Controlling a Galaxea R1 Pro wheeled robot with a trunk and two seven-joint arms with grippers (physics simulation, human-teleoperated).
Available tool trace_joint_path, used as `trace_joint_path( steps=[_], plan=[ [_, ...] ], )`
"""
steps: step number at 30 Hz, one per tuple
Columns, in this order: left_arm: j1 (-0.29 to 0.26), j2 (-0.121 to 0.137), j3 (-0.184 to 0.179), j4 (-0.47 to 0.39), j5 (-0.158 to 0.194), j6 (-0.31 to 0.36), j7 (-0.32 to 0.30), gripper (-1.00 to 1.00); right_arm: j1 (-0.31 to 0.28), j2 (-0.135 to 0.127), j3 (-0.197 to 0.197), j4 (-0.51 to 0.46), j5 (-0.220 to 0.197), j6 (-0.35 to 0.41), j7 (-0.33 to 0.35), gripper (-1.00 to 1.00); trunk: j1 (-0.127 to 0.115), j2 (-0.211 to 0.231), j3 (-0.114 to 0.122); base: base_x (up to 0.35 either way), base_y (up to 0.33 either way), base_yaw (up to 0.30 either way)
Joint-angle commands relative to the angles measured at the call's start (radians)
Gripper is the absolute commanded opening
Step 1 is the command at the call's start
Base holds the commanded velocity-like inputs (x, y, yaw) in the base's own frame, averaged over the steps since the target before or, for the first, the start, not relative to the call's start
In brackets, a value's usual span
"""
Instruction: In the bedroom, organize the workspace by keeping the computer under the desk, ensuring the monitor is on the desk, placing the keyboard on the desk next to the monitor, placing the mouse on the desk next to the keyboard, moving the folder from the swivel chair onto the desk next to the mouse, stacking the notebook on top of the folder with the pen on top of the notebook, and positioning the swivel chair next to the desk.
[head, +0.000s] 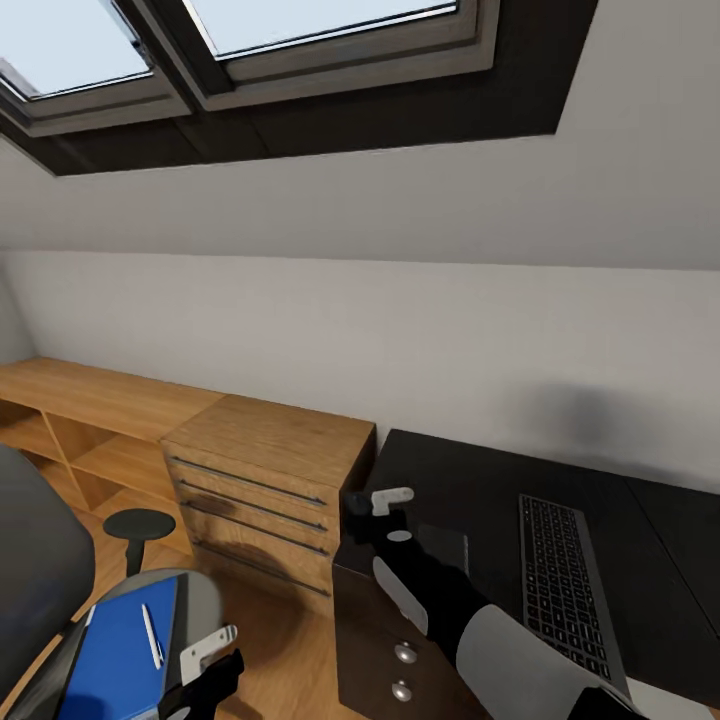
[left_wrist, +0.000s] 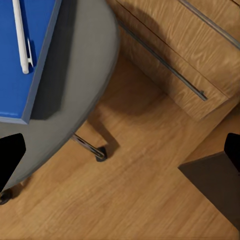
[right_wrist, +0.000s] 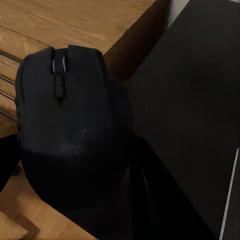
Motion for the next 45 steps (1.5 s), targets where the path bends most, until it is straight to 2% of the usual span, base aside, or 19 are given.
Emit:
trace_joint_path(
  steps=[1,17,22,31,39,45],
  plan=[
    [-0.001,0.002,-0.006,-0.001,0.006,-0.001,0.008,1.00,-0.001,-0.004,0.004,0.001,-0.006,0.001,-0.006,-1.00,0.000,-0.001,-0.001,0.000,0.000,0.000],
    [-0.001,0.004,-0.003,-0.012,0.006,-0.001,0.010,1.00,-0.001,-0.009,-0.004,0.031,-0.009,0.006,-0.001,-1.00,0.000,-0.001,-0.001,0.123,0.000,0.000],
    [-0.001,0.004,-0.005,-0.022,0.006,-0.001,0.012,1.00,-0.001,-0.008,-0.006,0.069,-0.010,0.010,-0.003,-1.00,0.019,-0.036,-0.017,0.004,0.000,0.000],
    [-0.001,0.004,-0.005,-0.023,0.006,-0.002,0.013,1.00,-0.001,-0.007,-0.005,0.073,-0.010,0.014,-0.003,-1.00,0.054,-0.099,-0.045,0.000,0.000,0.000],
    [-0.001,0.004,-0.005,-0.023,0.006,-0.047,0.012,1.00,-0.001,-0.006,-0.004,0.073,-0.010,0.014,-0.002,-1.00,0.084,-0.155,-0.070,0.000,0.000,0.000],
    [-0.001,0.004,-0.005,-0.023,0.006,-0.050,0.012,1.00,-0.001,-0.006,-0.004,0.073,-0.009,0.014,-0.001,-1.00,0.107,-0.197,-0.089,0.000,0.000,0.000]
  ],
)
